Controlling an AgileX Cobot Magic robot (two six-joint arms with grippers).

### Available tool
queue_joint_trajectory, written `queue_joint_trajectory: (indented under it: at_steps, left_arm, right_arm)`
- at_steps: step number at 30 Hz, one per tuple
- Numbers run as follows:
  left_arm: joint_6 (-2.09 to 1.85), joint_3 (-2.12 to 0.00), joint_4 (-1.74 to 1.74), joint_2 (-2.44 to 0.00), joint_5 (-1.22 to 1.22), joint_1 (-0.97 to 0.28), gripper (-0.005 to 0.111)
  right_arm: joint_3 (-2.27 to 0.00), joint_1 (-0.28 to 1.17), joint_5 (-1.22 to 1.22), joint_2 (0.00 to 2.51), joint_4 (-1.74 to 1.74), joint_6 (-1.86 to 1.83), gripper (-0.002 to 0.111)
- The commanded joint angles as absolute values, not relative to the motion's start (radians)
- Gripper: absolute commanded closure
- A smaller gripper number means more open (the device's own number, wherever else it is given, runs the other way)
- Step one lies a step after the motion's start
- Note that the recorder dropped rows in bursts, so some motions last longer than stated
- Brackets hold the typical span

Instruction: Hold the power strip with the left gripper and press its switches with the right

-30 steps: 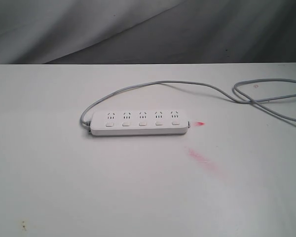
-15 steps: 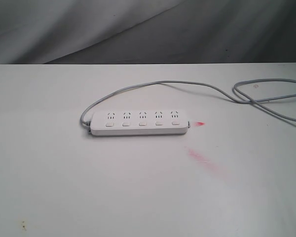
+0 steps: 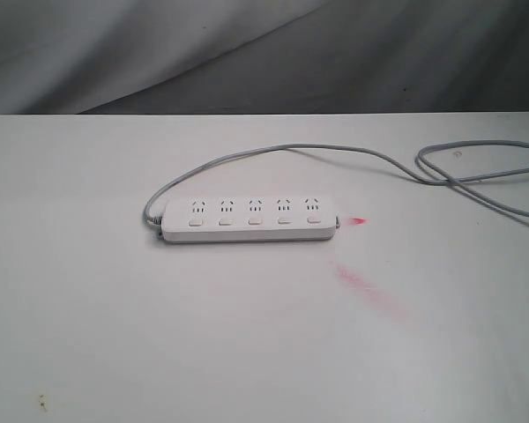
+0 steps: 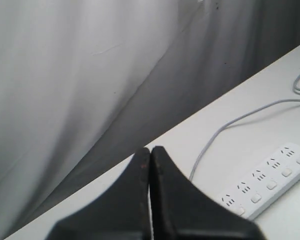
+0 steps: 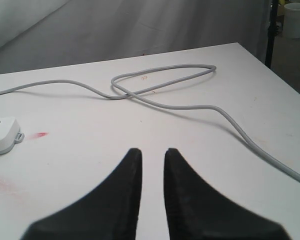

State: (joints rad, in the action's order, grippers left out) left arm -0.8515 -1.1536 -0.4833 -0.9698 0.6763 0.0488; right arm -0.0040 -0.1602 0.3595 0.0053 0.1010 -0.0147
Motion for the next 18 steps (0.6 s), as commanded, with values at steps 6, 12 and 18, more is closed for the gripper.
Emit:
queue_joint_trajectory:
  at_steps: [6, 12, 18]
  left_arm:
    - [-1.433, -1.158, -1.088, -1.152, 0.909, 0.418, 0.106]
    - [-1.686, -1.158, -1.263, -1.305, 1.169, 0.536, 0.106]
    - [-1.863, -1.158, -1.327, -1.433, 1.221, 0.543, 0.106]
  right_arm:
    - [0.000, -0.162, 0.352, 0.000, 0.096, -0.014, 0.093]
    - [0.000, -0.162, 0.352, 0.000, 0.096, -0.014, 0.093]
    - [0.000, -0.162, 0.352, 0.000, 0.096, -0.014, 0.093]
